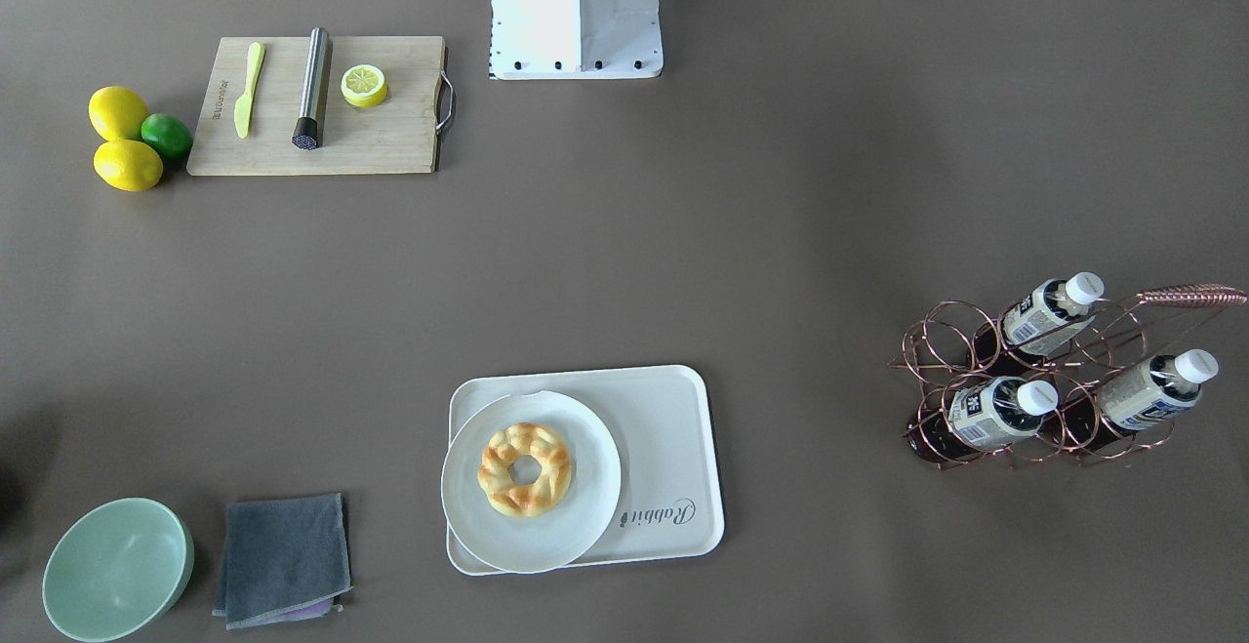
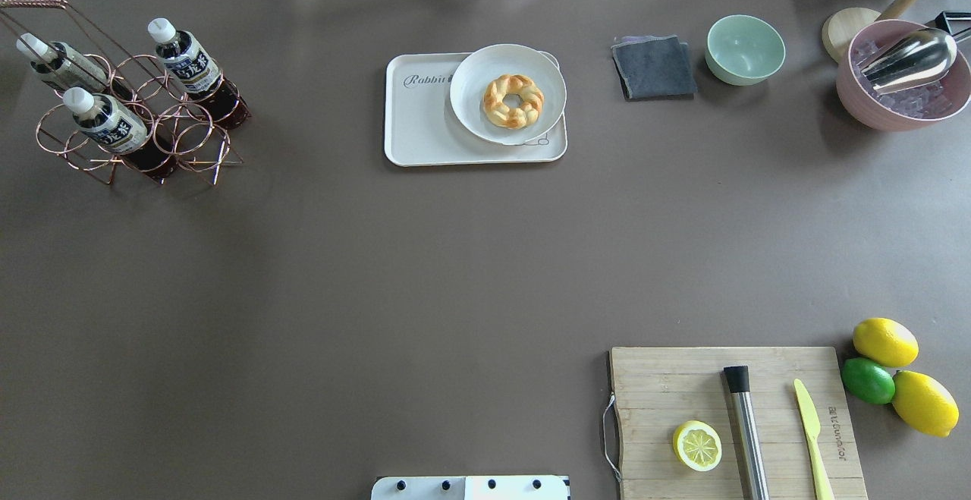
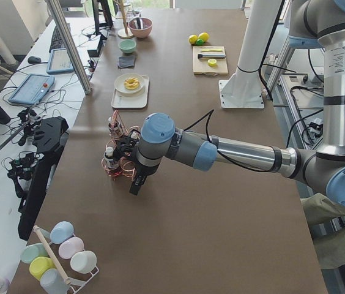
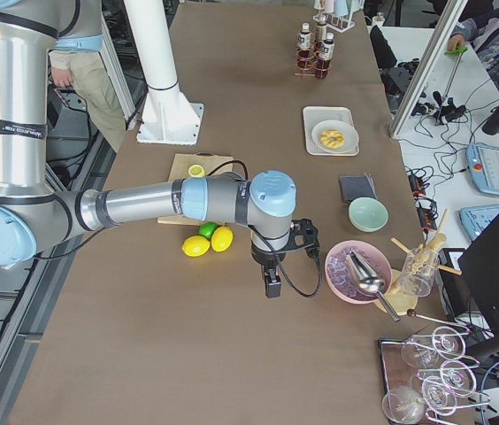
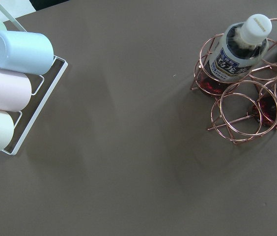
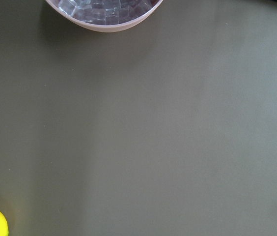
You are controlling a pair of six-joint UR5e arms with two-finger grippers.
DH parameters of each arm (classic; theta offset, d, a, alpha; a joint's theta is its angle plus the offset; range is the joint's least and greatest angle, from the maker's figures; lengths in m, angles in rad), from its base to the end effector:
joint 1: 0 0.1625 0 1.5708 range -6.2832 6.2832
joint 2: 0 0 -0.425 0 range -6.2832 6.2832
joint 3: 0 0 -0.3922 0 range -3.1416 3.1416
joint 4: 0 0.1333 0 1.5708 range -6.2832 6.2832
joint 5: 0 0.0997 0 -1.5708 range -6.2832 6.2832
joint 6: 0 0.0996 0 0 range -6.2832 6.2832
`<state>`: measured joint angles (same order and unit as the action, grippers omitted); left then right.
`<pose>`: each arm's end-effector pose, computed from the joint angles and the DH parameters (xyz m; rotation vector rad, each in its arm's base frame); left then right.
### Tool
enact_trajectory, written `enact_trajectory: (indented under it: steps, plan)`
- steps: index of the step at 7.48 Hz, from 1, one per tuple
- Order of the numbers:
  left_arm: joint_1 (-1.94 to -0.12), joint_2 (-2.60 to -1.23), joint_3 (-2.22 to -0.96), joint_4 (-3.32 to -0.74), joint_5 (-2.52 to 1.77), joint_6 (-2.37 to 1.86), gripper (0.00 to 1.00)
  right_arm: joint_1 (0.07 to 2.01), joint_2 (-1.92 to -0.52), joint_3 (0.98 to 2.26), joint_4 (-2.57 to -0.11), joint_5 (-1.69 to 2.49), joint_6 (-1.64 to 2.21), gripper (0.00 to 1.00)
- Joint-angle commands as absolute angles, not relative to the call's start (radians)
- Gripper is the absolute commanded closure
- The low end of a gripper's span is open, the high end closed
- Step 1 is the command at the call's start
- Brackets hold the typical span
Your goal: Place tea on tray
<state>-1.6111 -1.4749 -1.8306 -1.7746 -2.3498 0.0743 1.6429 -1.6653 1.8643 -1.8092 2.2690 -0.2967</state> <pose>-0.0820 -0.4618 0.5518 0.3925 0.7491 0.1751 0.1009 -0.4348 0.5882 0.0910 -0.6944 -0.2016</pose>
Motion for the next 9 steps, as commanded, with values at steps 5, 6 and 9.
enact_trajectory:
  steps: [5,6,9]
  plan:
    - [-1.599,-1.492,-1.807,-1.731,-2.352,0.068,0.06,1.643,-1.666,1.858,-1.809,2.304,-0.298,0.00]
    - [-1.592,-1.488,-1.804,-1.717,-2.355,0.071,0.04,1.643,-1.666,1.862,-1.809,2.304,-0.296,0.00]
    - [-1.592,-1.474,-1.789,-1.700,-2.370,0.066,0.03,1.643,-1.666,1.861,-1.809,2.304,-0.296,0.00]
